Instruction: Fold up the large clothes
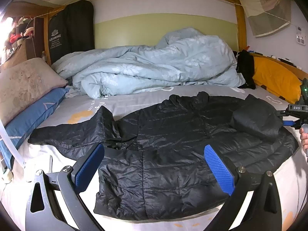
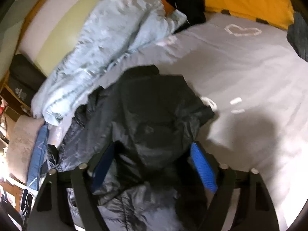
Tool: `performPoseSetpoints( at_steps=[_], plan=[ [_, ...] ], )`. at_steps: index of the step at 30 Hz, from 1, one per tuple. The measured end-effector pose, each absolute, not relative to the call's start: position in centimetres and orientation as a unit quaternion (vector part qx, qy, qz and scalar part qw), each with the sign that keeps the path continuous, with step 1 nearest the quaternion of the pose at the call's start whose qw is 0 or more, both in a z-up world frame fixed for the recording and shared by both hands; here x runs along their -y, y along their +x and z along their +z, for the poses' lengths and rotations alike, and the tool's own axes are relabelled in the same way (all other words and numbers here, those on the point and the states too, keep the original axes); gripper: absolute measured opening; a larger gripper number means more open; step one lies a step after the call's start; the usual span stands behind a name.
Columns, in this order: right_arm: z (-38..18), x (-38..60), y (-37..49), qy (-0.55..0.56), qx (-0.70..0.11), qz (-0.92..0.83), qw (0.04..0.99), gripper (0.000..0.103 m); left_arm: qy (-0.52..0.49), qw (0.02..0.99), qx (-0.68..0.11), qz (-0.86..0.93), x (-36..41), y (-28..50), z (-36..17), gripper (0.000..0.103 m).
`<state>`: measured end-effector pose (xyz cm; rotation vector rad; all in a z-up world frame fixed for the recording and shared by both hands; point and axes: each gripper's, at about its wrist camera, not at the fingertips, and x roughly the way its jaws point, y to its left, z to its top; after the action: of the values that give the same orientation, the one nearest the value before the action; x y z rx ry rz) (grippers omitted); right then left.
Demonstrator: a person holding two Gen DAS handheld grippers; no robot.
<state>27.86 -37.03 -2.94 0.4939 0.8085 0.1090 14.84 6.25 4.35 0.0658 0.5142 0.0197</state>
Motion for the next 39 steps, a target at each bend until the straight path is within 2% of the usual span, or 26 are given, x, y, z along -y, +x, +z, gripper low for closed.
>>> performPoseSetpoints(
  at_steps=[1,2,3,5,12,15,16,19,23,27,29,31,33,36,39],
  plan=[
    [-2.8,36.5,27.8,0.223,-0.387,0.057,0.893,0.039,0.031,0.966,-0.255,0.009,-6.2,14.8,4.4,0.103],
    [-2.8,36.2,27.9,0.216,-0.387,0.059,0.894,0.017,0.029,0.966,-0.256,0.007,-6.1,14.8,4.3,0.103],
    [-2.6,35.6,27.7,0.202,-0.383,0.064,0.899,0.011,0.029,0.966,-0.257,0.006,-6.1,14.7,4.3,0.103],
    [-2.1,34.7,27.1,0.178,-0.362,0.066,0.913,0.007,0.034,0.966,-0.255,0.003,-5.7,14.5,4.3,0.103],
    [1.1,29.4,24.1,0.102,-0.31,0.151,0.933,0.006,0.064,0.971,-0.232,-0.006,-3.7,13.4,4.6,0.102],
    [0.8,26.5,23.0,0.084,-0.32,0.217,0.918,0.006,0.061,0.97,-0.235,-0.022,-3.1,13.2,4.5,0.1],
    [0.4,25.0,22.5,0.065,-0.324,0.235,0.914,0.006,0.06,0.969,-0.238,-0.026,-3.0,13.2,4.5,0.097],
    [-1.2,20.7,21.4,-0.006,-0.349,0.284,0.893,0.006,0.056,0.966,-0.248,-0.043,-2.6,13.3,4.2,0.077],
    [-3.9,17.2,20.4,-0.055,-0.387,0.332,0.859,0.007,0.045,0.962,-0.265,-0.047,-2.6,13.6,3.6,0.072],
    [-4.9,15.4,18.9,-0.097,-0.387,0.342,0.85,0.009,0.036,0.961,-0.272,-0.039,-3.0,13.9,3.4,0.069],
    [-4.7,15.1,18.6,-0.105,-0.386,0.347,0.849,0.017,0.025,0.96,-0.275,-0.037,-3.4,14.1,3.4,0.068],
    [-3.8,15.3,18.3,-0.105,-0.374,0.337,0.858,0.041,0.018,0.96,-0.277,-0.041,-3.7,14.1,3.4,0.068],
    [-2.6,16.5,18.2,-0.096,-0.357,0.323,0.871,0.045,0.023,0.96,-0.275,-0.043,-3.5,14.0,3.4,0.067],
    [-0.5,18.4,18.6,-0.07,-0.341,0.283,0.894,0.061,0.044,0.962,-0.266,-0.047,-2.8,13.6,3.3,0.067],
    [1.6,21.0,19.5,-0.038,-0.327,0.218,0.919,0.07,0.065,0.961,-0.263,-0.058,-1.8,13.3,3.1,0.067]
  ],
)
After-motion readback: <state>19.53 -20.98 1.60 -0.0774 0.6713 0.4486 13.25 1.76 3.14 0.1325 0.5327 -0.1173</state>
